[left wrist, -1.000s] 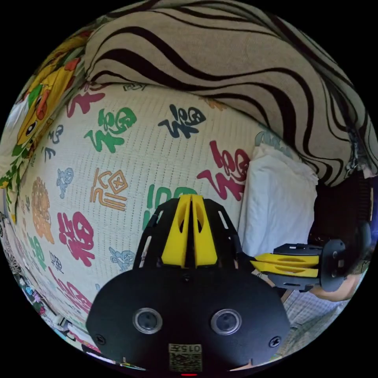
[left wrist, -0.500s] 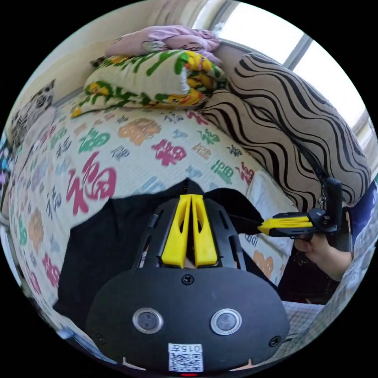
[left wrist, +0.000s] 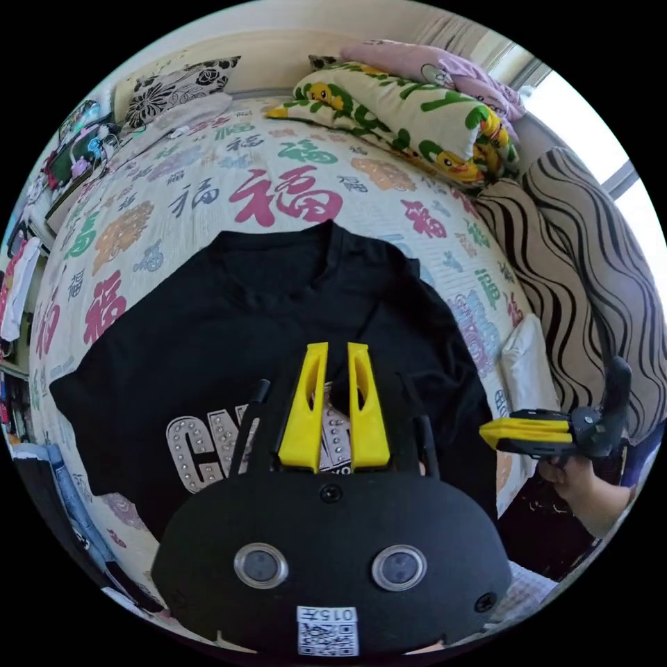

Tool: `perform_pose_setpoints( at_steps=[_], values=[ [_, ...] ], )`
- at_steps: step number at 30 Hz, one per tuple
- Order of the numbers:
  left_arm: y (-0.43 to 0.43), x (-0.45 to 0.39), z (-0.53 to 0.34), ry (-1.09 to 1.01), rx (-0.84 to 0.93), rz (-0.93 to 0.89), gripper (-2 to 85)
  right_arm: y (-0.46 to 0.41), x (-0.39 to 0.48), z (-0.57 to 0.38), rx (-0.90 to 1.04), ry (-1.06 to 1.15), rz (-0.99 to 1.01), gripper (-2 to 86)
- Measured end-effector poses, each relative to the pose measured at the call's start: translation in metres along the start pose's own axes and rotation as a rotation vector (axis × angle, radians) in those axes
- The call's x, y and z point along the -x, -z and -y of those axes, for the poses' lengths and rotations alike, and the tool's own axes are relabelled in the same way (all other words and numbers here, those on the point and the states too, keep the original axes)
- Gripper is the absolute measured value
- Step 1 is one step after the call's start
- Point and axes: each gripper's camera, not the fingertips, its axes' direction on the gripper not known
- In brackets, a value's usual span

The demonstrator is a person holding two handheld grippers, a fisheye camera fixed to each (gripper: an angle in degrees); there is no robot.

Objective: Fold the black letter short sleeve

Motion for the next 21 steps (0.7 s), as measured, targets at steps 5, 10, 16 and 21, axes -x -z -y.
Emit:
perform_pose_setpoints(
  at_steps=[5,10,16,21],
  values=[
    [-0.045,0.003,0.002,-0.002,0.208,-0.004,7.0,-0.048,0.0,0.032,0.112,0.011,-0.09,0.8],
    [-0.033,0.018,-0.001,-0.01,0.144,0.015,2.3,-0.065,0.012,0.039,0.162,0.08,-0.128,-0.8],
    [-0.019,0.039,-0.004,-0.038,0.169,0.055,3.5,-0.071,0.016,0.027,0.251,0.095,-0.044,-0.8],
    [-0.013,0.058,-0.001,-0.012,0.232,0.06,8.3,-0.06,0.011,0.037,0.154,0.008,-0.024,1.1]
  ],
)
